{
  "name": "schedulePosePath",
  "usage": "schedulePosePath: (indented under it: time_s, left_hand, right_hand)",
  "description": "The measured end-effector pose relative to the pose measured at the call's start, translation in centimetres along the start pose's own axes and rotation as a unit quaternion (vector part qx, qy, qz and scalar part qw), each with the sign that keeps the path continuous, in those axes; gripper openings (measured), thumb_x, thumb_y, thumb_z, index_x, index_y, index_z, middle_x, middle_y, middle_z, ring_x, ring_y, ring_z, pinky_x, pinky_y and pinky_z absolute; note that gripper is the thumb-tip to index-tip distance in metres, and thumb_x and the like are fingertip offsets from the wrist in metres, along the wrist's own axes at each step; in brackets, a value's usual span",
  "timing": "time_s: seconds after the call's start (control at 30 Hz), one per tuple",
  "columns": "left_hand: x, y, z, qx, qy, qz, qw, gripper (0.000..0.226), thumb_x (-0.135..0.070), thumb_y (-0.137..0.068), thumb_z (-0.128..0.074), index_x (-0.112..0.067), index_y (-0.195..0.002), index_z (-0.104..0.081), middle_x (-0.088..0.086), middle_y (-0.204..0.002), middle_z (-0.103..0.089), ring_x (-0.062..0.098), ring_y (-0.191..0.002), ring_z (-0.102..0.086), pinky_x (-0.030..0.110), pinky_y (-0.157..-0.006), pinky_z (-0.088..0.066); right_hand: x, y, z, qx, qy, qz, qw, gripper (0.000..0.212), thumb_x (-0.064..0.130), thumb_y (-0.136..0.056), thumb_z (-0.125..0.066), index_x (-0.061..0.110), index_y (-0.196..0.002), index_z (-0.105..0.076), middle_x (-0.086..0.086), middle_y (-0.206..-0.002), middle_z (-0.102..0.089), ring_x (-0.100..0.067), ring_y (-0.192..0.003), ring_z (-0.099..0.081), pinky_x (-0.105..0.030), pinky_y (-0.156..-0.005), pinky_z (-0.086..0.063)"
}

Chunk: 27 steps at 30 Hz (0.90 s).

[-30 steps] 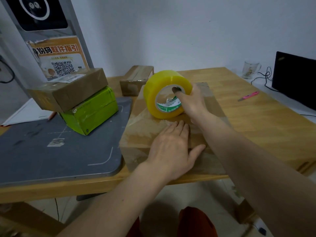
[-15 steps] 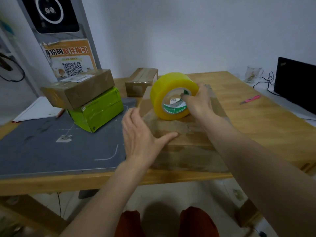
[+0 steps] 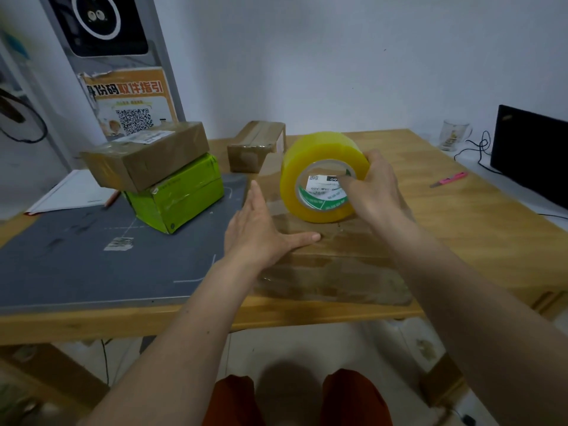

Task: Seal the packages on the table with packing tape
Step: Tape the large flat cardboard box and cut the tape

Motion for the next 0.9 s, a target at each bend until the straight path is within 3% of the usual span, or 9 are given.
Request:
schedulePosePath:
  time_s: [0.13,0.23,0.43,0.53,0.63,0.73,0.9]
  left_hand:
    - [0.0,0.0,0.1,0.01,-0.02,0.001,1.0,0.15,-0.088,-0.045,-0.064,-0.018,-0.155,0.01,-0.001,-0.165,-0.001,0.019,-0.15,-0.012,0.041,-0.118,-0.022]
    - [0.1,0.0,0.2,0.013,-0.029,0.003,0.999,0.149,-0.089,-0.047,-0.062,-0.015,-0.156,0.007,0.0,-0.165,-0.002,0.02,-0.15,-0.013,0.04,-0.117,-0.023]
    - [-0.1,0.0,0.3,0.015,-0.042,0.009,0.999,0.147,-0.09,-0.047,-0.061,-0.015,-0.156,0.003,0.001,-0.165,-0.004,0.021,-0.15,-0.015,0.041,-0.116,-0.025]
    - [-0.2,0.1,0.3,0.019,-0.04,0.009,0.999,0.146,-0.089,-0.047,-0.062,-0.016,-0.156,0.002,0.001,-0.165,-0.006,0.022,-0.15,-0.016,0.041,-0.116,-0.025]
    - [-0.3,0.1,0.3,0.02,-0.042,0.007,0.999,0.142,-0.088,-0.051,-0.063,-0.017,-0.157,0.0,0.0,-0.165,-0.009,0.022,-0.149,-0.018,0.043,-0.116,-0.027]
    - [-0.3,0.0,0.4,0.025,-0.048,0.002,0.999,0.135,-0.088,-0.052,-0.062,-0.021,-0.156,-0.009,0.0,-0.163,-0.018,0.023,-0.148,-0.023,0.044,-0.114,-0.029]
    - [-0.3,0.0,0.4,0.03,-0.058,0.002,0.998,0.13,-0.09,-0.051,-0.06,-0.023,-0.154,-0.018,0.0,-0.16,-0.027,0.023,-0.145,-0.029,0.045,-0.112,-0.034]
  right_hand:
    - [-0.7,0.3,0.7,-0.004,0.001,-0.007,1.0,0.036,0.015,-0.088,-0.061,0.017,-0.123,-0.053,-0.005,-0.11,-0.063,-0.027,-0.101,-0.059,-0.04,-0.086,-0.049]
    - [-1.6,-0.3,3.3,-0.037,0.027,-0.015,0.999,0.032,0.011,-0.085,-0.06,0.013,-0.117,-0.055,-0.013,-0.107,-0.064,-0.033,-0.101,-0.06,-0.044,-0.086,-0.05]
    - [-2.3,-0.4,5.8,-0.01,0.094,0.044,0.995,0.039,0.02,-0.086,-0.064,0.025,-0.123,-0.052,-0.004,-0.111,-0.064,-0.03,-0.103,-0.06,-0.05,-0.089,-0.05]
    - [-2.7,0.1,5.8,-0.045,0.075,0.036,0.995,0.041,0.026,-0.085,-0.065,0.027,-0.125,-0.055,-0.001,-0.115,-0.064,-0.027,-0.107,-0.06,-0.047,-0.091,-0.05]
    - [-4.0,1.2,4.5,-0.093,-0.015,-0.032,0.995,0.041,0.023,-0.083,-0.071,0.017,-0.121,-0.06,-0.005,-0.113,-0.065,-0.027,-0.106,-0.06,-0.045,-0.092,-0.05]
    - [-4.7,1.5,3.7,-0.075,-0.041,-0.082,0.993,0.043,0.022,-0.081,-0.075,0.012,-0.12,-0.06,-0.008,-0.115,-0.065,-0.027,-0.107,-0.06,-0.047,-0.093,-0.05]
    - [-4.2,1.0,4.5,-0.057,-0.066,-0.047,0.995,0.028,0.017,-0.087,-0.069,0.017,-0.107,-0.05,-0.002,-0.101,-0.06,-0.025,-0.099,-0.058,-0.039,-0.083,-0.05]
Point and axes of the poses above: each hand's wrist, its own y-axis away from the middle knuckle, its own z-axis out of the back of the hand, x = y × z, the point moved 1 cm from there along -y, towards the middle knuckle
